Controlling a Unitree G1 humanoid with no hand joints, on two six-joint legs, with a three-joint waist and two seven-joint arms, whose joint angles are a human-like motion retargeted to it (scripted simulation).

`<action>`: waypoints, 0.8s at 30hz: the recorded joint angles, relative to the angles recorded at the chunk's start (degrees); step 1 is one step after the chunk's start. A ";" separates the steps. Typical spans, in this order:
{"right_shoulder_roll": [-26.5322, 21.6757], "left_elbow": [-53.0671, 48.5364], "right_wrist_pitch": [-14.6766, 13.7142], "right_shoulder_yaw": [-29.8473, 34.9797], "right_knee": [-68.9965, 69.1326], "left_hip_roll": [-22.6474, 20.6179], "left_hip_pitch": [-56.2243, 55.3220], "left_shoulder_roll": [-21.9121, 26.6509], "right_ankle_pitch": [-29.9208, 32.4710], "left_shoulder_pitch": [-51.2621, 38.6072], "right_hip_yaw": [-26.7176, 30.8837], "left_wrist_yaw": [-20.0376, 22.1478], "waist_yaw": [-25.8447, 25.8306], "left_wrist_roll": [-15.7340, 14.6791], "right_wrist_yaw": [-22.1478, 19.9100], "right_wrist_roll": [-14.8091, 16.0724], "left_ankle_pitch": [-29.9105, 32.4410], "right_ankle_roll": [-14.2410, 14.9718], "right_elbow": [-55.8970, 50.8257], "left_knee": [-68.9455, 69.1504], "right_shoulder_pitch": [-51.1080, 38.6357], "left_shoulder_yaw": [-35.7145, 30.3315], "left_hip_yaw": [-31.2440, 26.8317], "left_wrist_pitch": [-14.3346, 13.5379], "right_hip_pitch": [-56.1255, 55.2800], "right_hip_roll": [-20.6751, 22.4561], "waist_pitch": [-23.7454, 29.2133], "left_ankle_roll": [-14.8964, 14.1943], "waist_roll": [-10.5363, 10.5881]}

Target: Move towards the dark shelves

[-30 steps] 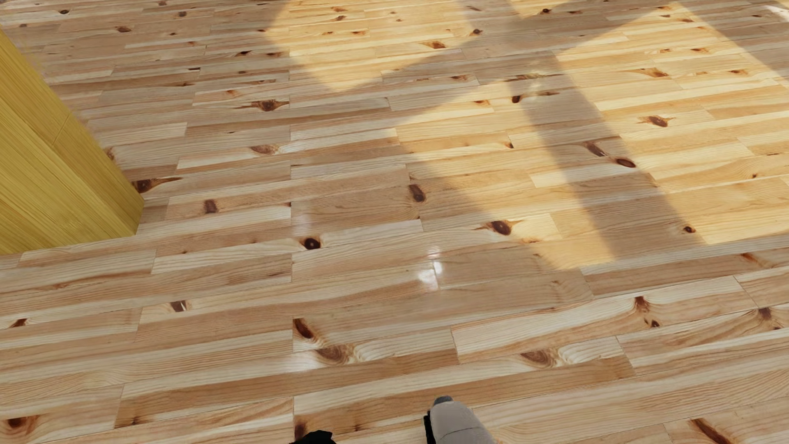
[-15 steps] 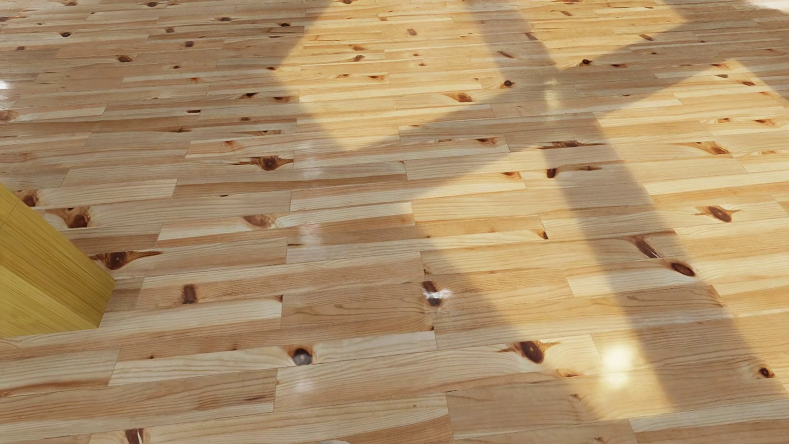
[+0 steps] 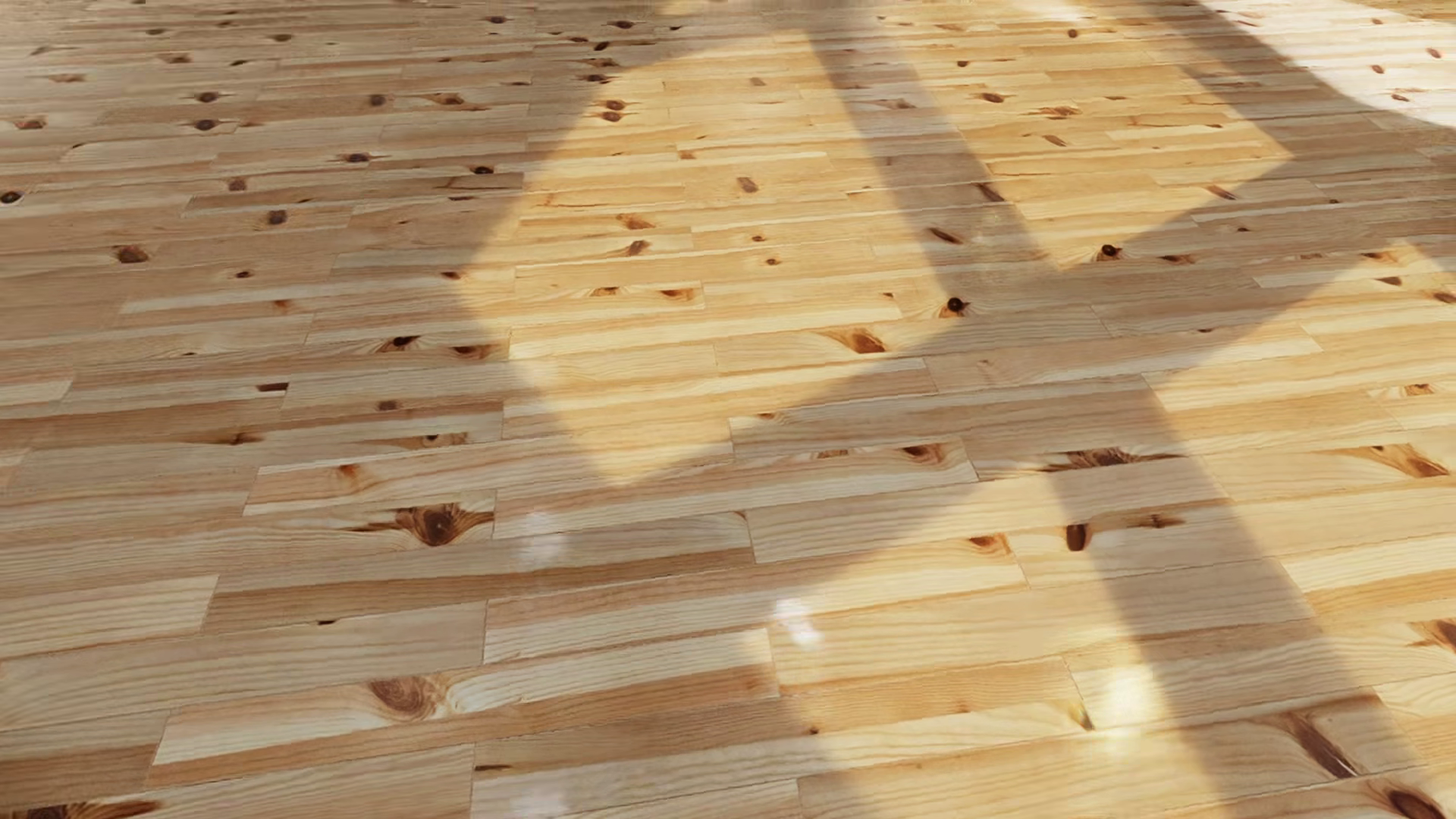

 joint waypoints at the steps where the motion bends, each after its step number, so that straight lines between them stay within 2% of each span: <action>1: -0.38 -2.64 0.00 -0.45 -8.11 1.02 4.96 0.72 0.68 -1.11 0.00 0.00 -2.77 0.00 0.00 0.00 -4.72 0.00 -0.13 -2.61 0.72 0.43 0.00 0.00 -3.43 -0.44 -0.12 0.00 0.81; 3: -0.22 -5.92 0.00 -1.53 -27.99 2.14 13.18 1.95 4.05 -3.99 0.00 0.00 -6.10 0.00 0.00 0.00 -13.51 0.00 -0.06 -5.46 1.80 3.21 0.00 0.00 -7.98 -1.91 -0.76 0.00 0.85; 4: -0.12 -7.84 0.00 -1.12 -35.40 2.57 15.61 2.55 6.29 -5.13 0.00 0.00 -6.81 0.00 0.00 0.00 -15.75 0.00 0.44 -5.74 2.10 4.24 0.00 0.00 -9.85 -2.22 -1.76 0.00 0.82; 5: -0.18 -7.91 0.00 -0.74 -57.13 3.00 18.16 2.69 21.93 -6.56 0.00 0.00 -7.81 0.00 0.00 0.00 -16.36 0.00 1.25 -5.59 2.30 4.17 0.00 0.00 -11.06 -3.57 -2.54 0.00 0.61; 6: -0.16 -8.09 0.00 -1.06 -38.39 5.04 20.81 2.45 9.65 -6.91 0.00 0.00 -9.51 0.00 0.00 0.00 -14.66 0.00 1.78 -4.70 2.72 5.69 0.00 0.00 -12.31 -4.15 -2.27 0.00 1.08; 7: 0.18 -9.02 0.00 -0.56 -32.05 7.24 23.18 2.02 3.43 -6.23 0.00 0.00 -10.59 0.00 0.00 0.00 -11.09 0.00 2.85 -2.57 2.87 7.89 0.00 0.00 -13.74 -3.73 -2.14 0.00 1.39; 8: 0.57 -7.88 0.00 -0.23 -25.74 9.20 22.96 1.25 6.85 -4.53 0.00 0.00 -11.13 0.00 0.00 0.00 -3.83 0.00 4.63 2.14 3.35 7.73 0.00 0.00 -15.39 -3.08 -3.60 0.00 2.05; 9: 0.63 -4.13 0.00 0.44 -19.53 11.14 21.20 -0.80 7.72 -3.54 0.00 0.00 -10.43 0.00 0.00 0.00 8.14 0.00 7.18 10.30 3.36 7.85 0.00 0.00 -15.73 -0.28 -4.03 0.00 3.71; 10: 0.90 -1.25 0.00 0.01 -16.32 11.51 17.20 -1.47 4.88 -2.24 0.00 0.00 -9.16 0.00 0.00 0.00 17.89 0.00 8.63 21.99 2.76 8.43 0.00 0.00 -12.73 1.68 -3.40 0.00 3.85; 11: 1.26 -0.35 0.00 -1.65 -16.80 12.60 10.04 -1.50 1.70 -1.05 0.00 0.00 -8.24 0.00 0.00 0.00 20.82 0.00 6.83 36.98 2.77 7.64 0.00 0.00 -8.66 6.03 -2.27 0.00 4.70; 12: 1.27 2.30 0.00 -1.56 -19.40 11.54 4.56 -1.92 0.15 -1.54 0.00 0.00 -5.32 0.00 0.00 0.00 15.63 0.00 5.75 46.27 2.68 3.87 0.00 0.00 -2.42 7.72 -1.21 0.00 4.35; 13: 1.41 4.06 0.00 -1.69 -21.92 8.88 -1.91 -3.34 -0.28 -0.71 0.00 0.00 -1.96 0.00 0.00 0.00 11.02 0.00 3.92 50.91 1.69 5.62 0.00 0.00 2.86 7.46 -0.82 0.00 2.76; 14: 0.92 1.22 0.00 -1.49 -25.85 7.06 -8.00 -2.21 -0.43 1.34 0.00 0.00 1.72 0.00 0.00 0.00 11.17 0.00 0.82 49.37 1.35 3.05 0.00 0.00 8.61 7.60 -0.71 0.00 1.55; 15: 0.55 5.60 0.00 -2.49 -30.05 5.90 -12.19 -4.39 -0.50 2.35 0.00 0.00 5.42 0.00 0.00 0.00 13.85 0.00 -1.63 41.29 1.14 5.60 0.00 0.00 14.83 7.62 -0.44 0.00 0.74; 16: 0.11 4.94 0.00 -3.11 -32.56 5.02 -18.26 -3.21 -0.84 3.42 0.00 0.00 6.88 0.00 0.00 0.00 17.85 0.00 -4.67 31.54 0.17 1.57 0.00 0.00 18.41 7.36 -0.98 0.00 0.15; 17: 0.08 5.40 0.00 -3.71 -35.48 4.26 -19.43 -2.90 -1.99 5.11 0.00 0.00 10.65 0.00 0.00 0.00 20.34 0.00 -7.13 18.96 -0.12 1.30 0.00 0.00 24.86 5.49 -0.27 0.00 -1.36; 18: -0.50 5.30 0.00 -4.28 -36.89 5.38 -22.73 -2.87 -3.64 5.95 0.00 0.00 12.13 0.00 0.00 0.00 17.28 0.00 -8.82 8.19 -1.72 1.12 0.00 0.00 28.21 5.77 -0.89 0.00 -0.97; 19: -1.13 5.46 0.00 -5.39 -37.77 6.27 -24.95 -2.91 -5.63 6.34 0.00 0.00 13.88 0.00 0.00 0.00 5.50 0.00 -10.34 -0.72 -3.24 0.87 0.00 0.00 30.93 5.87 -1.40 0.00 -0.47; 20: -1.47 5.40 0.00 -6.33 -36.67 7.87 -27.07 -2.69 -6.81 6.84 0.00 0.00 15.27 0.00 0.00 0.00 -8.91 0.00 -10.93 -2.72 -4.65 0.09 0.00 0.00 32.89 5.29 -1.88 0.00 -0.26; 21: -1.51 4.96 0.00 -7.25 -35.53 9.02 -28.40 -2.26 -6.39 7.59 0.00 0.00 16.96 0.00 0.00 0.00 -12.82 0.00 -10.88 -2.56 -5.58 -0.67 0.00 0.00 35.02 4.14 -1.84 0.00 -0.62; 22: -1.10 5.16 0.00 -8.51 -34.15 8.98 -29.69 -1.99 -3.12 8.14 0.00 0.00 18.45 0.00 0.00 0.00 -4.57 0.00 -9.81 -2.19 -5.84 -0.86 0.00 0.00 37.79 2.58 -1.33 0.00 -1.27; 23: -0.73 5.75 0.00 -9.31 -30.34 7.61 -31.62 -2.01 3.27 8.58 0.00 0.00 18.67 0.00 0.00 0.00 8.74 0.00 -8.77 2.28 -5.03 -1.05 0.00 0.00 38.50 0.40 -2.12 0.00 -2.31; 24: 0.00 6.46 0.00 -9.87 -22.56 4.43 -32.78 -2.15 13.70 8.71 0.00 0.00 17.76 0.00 0.00 0.00 18.71 0.00 -7.33 6.87 -3.77 -1.23 0.00 0.00 35.81 -2.24 -3.02 0.00 -4.50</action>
